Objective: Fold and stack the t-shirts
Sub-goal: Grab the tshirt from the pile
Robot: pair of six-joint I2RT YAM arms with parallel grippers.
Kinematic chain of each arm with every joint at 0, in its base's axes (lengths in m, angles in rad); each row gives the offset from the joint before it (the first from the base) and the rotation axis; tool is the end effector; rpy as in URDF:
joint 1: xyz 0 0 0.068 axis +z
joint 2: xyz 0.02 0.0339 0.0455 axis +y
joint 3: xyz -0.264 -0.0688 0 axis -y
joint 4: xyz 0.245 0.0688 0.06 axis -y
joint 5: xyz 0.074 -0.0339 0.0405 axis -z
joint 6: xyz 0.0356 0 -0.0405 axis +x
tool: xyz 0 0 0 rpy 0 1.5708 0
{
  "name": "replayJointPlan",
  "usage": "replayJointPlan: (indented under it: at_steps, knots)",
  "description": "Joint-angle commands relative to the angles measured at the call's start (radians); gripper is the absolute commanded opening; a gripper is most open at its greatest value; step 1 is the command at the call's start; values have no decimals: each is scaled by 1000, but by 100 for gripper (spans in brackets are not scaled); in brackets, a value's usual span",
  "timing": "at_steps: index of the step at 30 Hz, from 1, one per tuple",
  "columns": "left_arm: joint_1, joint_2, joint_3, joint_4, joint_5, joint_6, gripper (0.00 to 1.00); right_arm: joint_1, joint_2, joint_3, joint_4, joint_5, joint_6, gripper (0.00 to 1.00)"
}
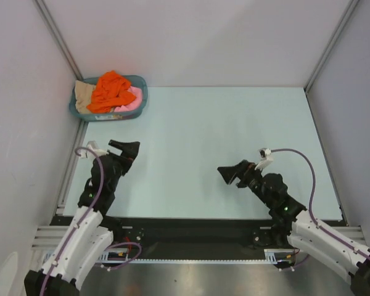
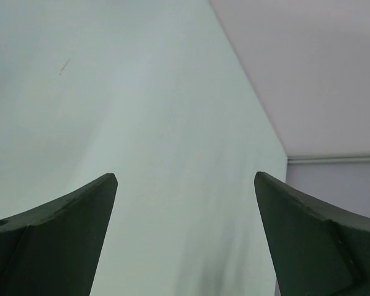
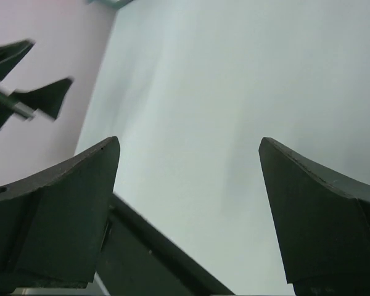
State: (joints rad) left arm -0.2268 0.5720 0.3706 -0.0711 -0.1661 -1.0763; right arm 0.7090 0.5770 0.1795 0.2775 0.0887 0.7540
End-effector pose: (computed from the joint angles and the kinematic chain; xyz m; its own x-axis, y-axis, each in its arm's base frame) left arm 0.1525 -0.0292 0.2368 -0.1831 -0.8487 -0.4962 -0.1992 0.5263 -0.8266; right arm 0.1209 0.0995 0.2049 -0.4645 0.4999 -0.7310 -0.3619 0.6462 0.6719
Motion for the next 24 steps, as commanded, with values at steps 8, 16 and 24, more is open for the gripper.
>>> replayJointPlan:
  at_steps: [8, 16, 24]
  knots:
    - [98, 532, 487, -99, 250, 311, 100, -362, 260, 322, -379, -140, -78, 100]
    - [264, 988, 1123, -217, 176, 520, 96, -516, 400, 457, -428, -343, -217, 100]
    - [264, 1483, 1806, -420, -108, 805, 88, -529, 435, 471, -414, -420, -254, 100]
